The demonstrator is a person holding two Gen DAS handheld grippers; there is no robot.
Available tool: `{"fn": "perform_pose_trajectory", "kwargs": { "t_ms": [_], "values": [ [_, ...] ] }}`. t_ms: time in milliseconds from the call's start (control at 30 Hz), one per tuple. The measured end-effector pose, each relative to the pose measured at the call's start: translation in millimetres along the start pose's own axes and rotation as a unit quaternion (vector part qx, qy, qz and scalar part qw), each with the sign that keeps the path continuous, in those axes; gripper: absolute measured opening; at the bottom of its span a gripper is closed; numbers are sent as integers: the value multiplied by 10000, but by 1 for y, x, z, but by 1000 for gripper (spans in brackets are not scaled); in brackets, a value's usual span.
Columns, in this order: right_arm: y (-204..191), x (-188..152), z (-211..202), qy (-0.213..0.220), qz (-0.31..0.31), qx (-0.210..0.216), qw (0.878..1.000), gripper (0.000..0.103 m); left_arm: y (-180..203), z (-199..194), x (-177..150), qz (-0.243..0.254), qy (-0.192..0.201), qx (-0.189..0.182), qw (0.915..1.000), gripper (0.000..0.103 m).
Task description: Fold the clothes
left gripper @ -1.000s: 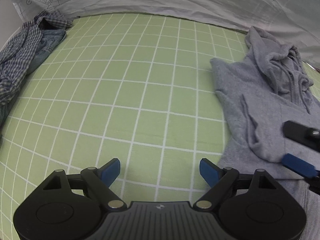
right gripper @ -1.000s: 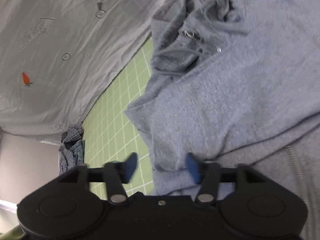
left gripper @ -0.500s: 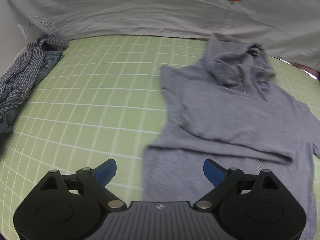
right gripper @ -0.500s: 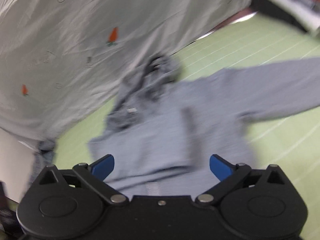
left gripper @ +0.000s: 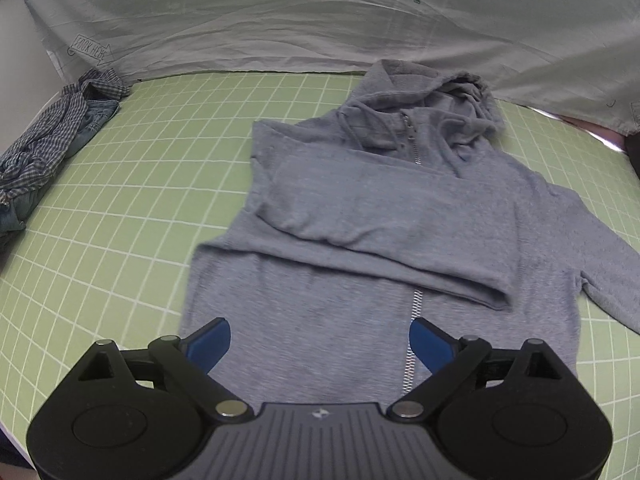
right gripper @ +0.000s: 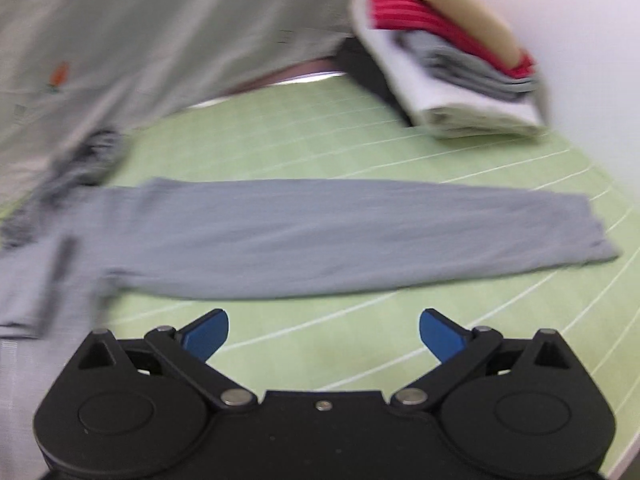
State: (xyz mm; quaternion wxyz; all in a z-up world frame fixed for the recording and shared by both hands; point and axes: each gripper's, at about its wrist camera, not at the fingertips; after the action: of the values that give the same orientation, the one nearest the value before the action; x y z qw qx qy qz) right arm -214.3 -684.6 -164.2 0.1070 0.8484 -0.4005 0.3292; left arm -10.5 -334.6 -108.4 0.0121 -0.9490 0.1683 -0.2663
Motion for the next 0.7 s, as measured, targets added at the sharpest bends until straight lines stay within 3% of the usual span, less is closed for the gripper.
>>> {"fn": "perform_pose_trajectory", "kwargs": {
  "t_ms": [433, 633, 700],
  "values": [
    [132, 59, 75, 227, 223, -1295, 9911, 103, 63, 26, 28, 539, -444, 294, 9971, 96],
    [186, 72, 85, 304, 849, -1428, 9856, 103, 81, 36, 31, 706, -664, 319, 9948, 96],
    [202, 69, 87, 303, 1236, -1284, 9835, 103, 83, 38, 33, 687, -675, 306, 9949, 96]
  ]
}}
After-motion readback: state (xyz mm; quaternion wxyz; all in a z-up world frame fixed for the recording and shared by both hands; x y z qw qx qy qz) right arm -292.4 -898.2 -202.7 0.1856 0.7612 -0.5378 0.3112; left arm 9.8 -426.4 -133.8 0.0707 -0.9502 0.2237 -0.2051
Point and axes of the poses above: each gripper's, at about its wrist camera, not at the fingertips, and z roughly the way its jaws point, y to its right, x to its top, and after that the axes turned 6 degrees about z, right-handed
